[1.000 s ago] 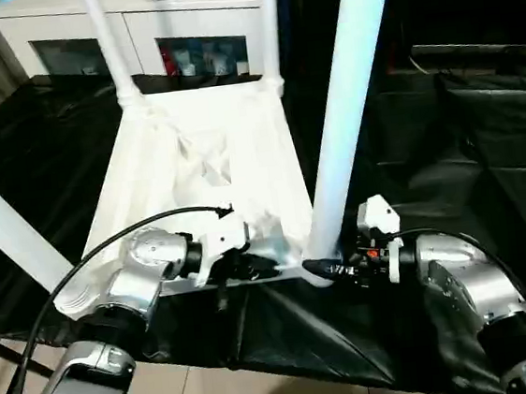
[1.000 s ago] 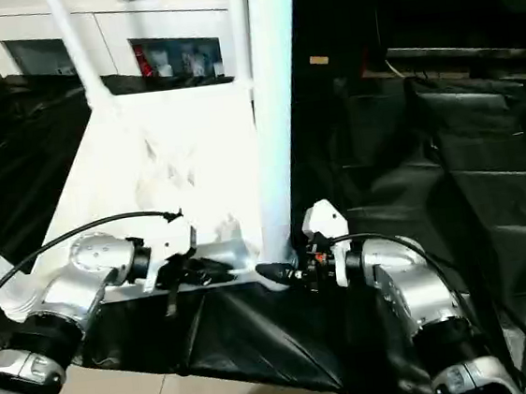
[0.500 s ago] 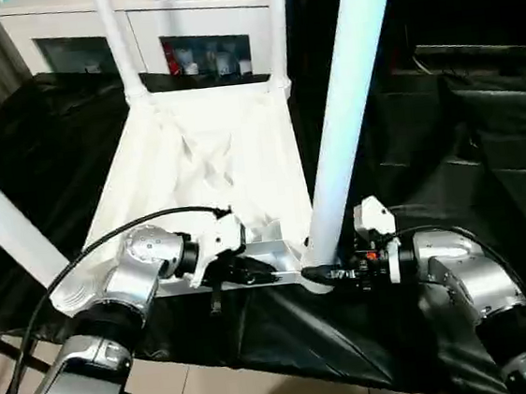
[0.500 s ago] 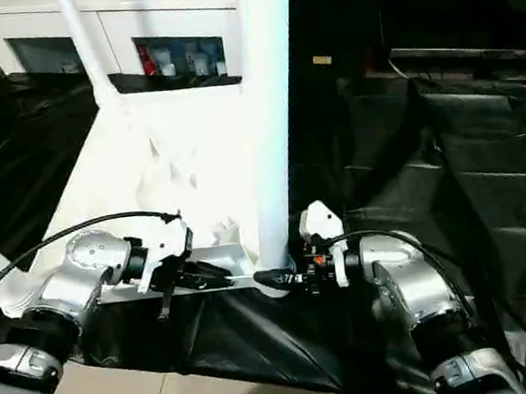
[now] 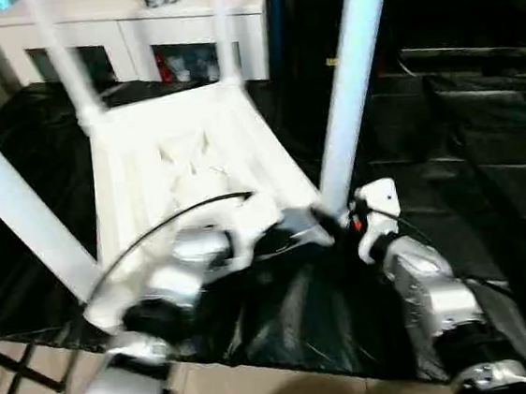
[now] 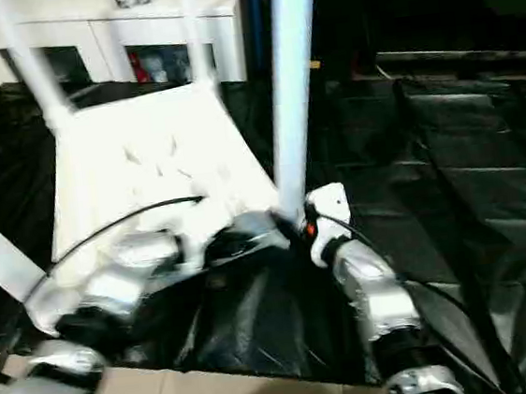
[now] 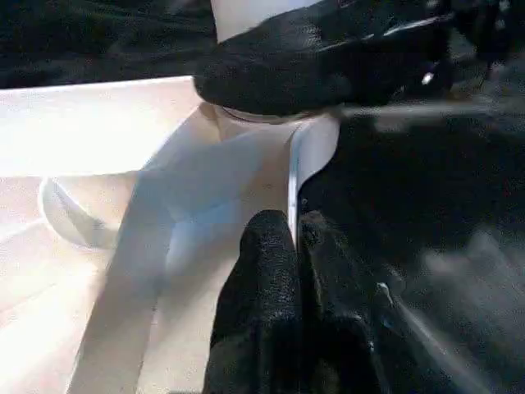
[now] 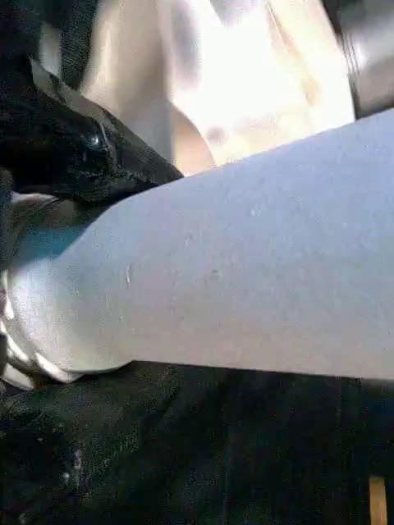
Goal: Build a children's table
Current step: Rotate leg to tighten
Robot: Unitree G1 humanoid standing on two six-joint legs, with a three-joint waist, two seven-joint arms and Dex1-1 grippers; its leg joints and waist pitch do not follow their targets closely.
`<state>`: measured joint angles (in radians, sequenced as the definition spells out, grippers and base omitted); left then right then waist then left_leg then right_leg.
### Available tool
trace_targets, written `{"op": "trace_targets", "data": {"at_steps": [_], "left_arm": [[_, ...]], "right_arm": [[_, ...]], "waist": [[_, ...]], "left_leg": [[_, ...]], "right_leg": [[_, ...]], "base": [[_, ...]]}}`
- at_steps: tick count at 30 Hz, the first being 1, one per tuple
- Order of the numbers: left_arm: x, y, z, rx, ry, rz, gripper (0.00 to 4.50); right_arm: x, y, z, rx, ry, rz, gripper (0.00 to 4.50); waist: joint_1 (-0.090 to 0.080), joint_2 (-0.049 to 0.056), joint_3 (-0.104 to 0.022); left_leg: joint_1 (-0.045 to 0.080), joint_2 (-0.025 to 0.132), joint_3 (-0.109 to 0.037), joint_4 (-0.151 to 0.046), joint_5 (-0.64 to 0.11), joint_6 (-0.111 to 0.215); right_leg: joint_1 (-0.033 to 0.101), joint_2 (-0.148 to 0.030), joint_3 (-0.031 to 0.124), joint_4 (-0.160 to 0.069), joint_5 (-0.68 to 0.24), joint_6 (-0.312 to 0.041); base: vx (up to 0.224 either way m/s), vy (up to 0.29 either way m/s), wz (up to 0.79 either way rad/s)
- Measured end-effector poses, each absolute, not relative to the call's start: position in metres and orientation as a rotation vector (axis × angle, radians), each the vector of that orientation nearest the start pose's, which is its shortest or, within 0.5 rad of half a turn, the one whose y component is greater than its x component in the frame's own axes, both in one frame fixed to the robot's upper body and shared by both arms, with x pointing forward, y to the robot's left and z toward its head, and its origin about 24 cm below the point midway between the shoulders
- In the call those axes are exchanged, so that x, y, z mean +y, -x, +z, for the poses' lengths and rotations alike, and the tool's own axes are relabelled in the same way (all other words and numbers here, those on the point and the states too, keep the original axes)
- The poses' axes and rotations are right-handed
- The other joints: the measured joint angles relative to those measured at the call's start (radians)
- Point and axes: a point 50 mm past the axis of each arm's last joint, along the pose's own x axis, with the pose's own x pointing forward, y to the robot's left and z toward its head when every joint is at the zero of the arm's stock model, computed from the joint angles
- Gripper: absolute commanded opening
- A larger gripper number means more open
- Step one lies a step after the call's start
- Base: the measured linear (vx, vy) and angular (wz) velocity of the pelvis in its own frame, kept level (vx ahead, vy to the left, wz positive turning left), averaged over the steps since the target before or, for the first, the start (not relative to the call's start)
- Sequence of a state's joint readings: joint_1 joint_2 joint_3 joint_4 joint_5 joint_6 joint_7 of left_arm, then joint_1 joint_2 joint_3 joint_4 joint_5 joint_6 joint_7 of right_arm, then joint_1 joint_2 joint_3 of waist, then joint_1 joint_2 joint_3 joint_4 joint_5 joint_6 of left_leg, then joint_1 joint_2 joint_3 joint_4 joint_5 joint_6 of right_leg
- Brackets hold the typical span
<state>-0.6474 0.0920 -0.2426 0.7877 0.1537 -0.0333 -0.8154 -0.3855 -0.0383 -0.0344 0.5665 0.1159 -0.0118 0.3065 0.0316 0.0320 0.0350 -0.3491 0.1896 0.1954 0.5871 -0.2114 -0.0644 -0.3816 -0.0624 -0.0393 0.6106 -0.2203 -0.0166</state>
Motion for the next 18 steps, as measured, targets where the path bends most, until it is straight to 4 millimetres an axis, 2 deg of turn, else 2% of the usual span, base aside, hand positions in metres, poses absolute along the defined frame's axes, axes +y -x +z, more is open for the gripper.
{"op": "trace_targets", "data": {"at_steps": [2, 5, 7, 10, 14, 18], "left_arm": [[0.058, -0.328, 0.035, 0.273, -0.388, -1.090, 0.00], [0.057, -0.327, 0.036, 0.262, -0.395, -1.086, 0.00], [0.057, -0.327, 0.036, 0.261, -0.395, -1.086, 0.00], [0.054, -0.324, 0.037, 0.253, -0.404, -1.114, 0.00], [0.060, -0.321, 0.038, 0.245, -0.416, -1.174, 0.00], [0.075, -0.318, 0.038, 0.250, -0.421, -1.242, 0.00]], "right_arm": [[-0.123, -0.317, 0.019, 0.169, -0.098, 0.298, 2.54], [-0.121, -0.318, 0.020, 0.149, -0.093, 0.277, 2.54], [-0.121, -0.318, 0.021, 0.141, -0.084, 0.274, 3.10], [-0.126, -0.318, 0.020, 0.138, -0.030, 0.277, 3.27], [-0.136, -0.317, 0.022, 0.138, -0.002, 0.421, 3.64], [-0.138, -0.310, 0.027, 0.136, 0.049, 0.634, 3.64]], "waist": [[0.000, 0.005, -0.003], [0.001, 0.006, -0.004], [0.000, 0.007, -0.003], [0.006, 0.007, -0.003], [0.008, 0.007, -0.002], [0.007, 0.005, -0.001]], "left_leg": [[0.000, 0.000, 0.000, 0.000, 0.000, 0.000], [-0.002, 0.000, 0.000, -0.002, 0.003, 0.005], [-0.002, 0.000, 0.000, -0.002, 0.003, 0.005], [-0.001, 0.000, 0.000, -0.001, 0.002, 0.005], [-0.002, 0.001, 0.000, -0.001, 0.003, 0.006], [-0.004, 0.002, 0.000, -0.001, 0.003, 0.006]], "right_leg": [[0.000, 0.000, 0.000, 0.000, -0.001, 0.002], [-0.001, 0.000, 0.000, -0.001, -0.002, 0.003], [-0.002, 0.000, 0.000, -0.001, -0.002, 0.003], [-0.002, 0.000, -0.001, -0.001, -0.002, 0.003], [-0.003, 0.000, -0.002, -0.002, -0.002, 0.003], [-0.003, 0.001, -0.003, -0.001, -0.002, 0.003]], "base": [[0.000, 0.000, 0.00], [0.000, 0.000, 0.00], [0.000, 0.000, 0.00], [0.000, 0.000, 0.00], [0.000, 0.000, 0.00], [0.000, 0.000, 0.00]]}}
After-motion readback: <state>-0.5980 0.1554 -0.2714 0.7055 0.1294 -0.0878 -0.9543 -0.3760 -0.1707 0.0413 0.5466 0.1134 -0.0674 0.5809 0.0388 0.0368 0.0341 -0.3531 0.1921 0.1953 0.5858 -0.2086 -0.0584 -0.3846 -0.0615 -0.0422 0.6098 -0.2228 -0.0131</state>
